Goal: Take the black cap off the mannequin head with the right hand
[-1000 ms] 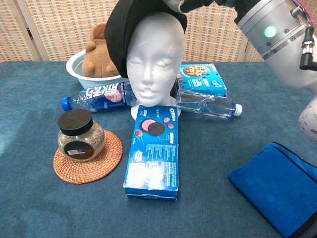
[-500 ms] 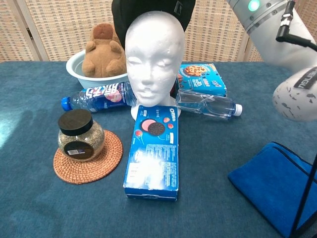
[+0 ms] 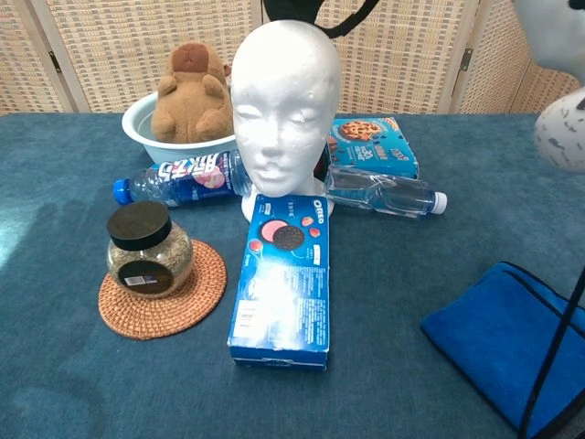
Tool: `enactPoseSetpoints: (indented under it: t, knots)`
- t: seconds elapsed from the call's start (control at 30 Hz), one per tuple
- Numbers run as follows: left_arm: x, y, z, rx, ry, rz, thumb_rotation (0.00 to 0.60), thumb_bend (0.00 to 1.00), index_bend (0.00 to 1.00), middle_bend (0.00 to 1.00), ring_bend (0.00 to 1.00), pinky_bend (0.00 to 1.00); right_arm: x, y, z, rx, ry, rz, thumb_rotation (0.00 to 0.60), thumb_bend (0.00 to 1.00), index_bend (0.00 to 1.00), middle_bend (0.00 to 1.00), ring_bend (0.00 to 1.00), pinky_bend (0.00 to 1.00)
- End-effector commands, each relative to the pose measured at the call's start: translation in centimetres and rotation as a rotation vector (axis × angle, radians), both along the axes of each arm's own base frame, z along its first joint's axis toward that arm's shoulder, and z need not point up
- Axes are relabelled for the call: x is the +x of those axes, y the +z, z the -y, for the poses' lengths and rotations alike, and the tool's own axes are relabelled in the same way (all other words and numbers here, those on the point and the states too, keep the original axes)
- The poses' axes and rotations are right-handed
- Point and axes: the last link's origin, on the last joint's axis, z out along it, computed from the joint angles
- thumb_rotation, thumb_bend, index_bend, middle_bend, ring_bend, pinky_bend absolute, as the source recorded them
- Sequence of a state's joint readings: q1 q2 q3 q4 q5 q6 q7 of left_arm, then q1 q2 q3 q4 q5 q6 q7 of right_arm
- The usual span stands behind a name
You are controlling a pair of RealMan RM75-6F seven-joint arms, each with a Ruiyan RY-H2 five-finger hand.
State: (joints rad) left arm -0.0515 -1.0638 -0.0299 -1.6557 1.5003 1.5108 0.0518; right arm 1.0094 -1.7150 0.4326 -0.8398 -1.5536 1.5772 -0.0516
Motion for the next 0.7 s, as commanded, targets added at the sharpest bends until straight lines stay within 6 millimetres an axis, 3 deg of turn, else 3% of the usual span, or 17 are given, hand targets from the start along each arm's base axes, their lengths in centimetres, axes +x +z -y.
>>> enactPoseSetpoints:
  t: [0.03, 0.4, 0.7]
  knots:
    - [0.0, 0.0, 0.0, -0.001, -0.001, 0.001, 0.600, 0.20, 0.02, 0.00, 0.00, 0.00, -1.8, 1.4, -0.6, -0.031, -0.022, -0.007, 0.600, 0.40, 0.92, 0.49, 0.25, 0.00]
    - [0.2, -0.4, -0.1, -0.016, -0.017, 0.008, 0.600, 0.20, 0.02, 0.00, 0.00, 0.00, -9.3, 3.8, -4.1, -0.053, -0.143, -0.075, 0.600, 0.40, 0.92, 0.49, 0.25, 0.00]
    - [0.4, -0.7, -0.3, -0.030, -0.032, 0.012, 0.600, 0.20, 0.02, 0.00, 0.00, 0.00, -14.7, 2.3, -7.0, 0.023, -0.274, -0.074, 0.600, 0.40, 0.92, 0.49, 0.25, 0.00]
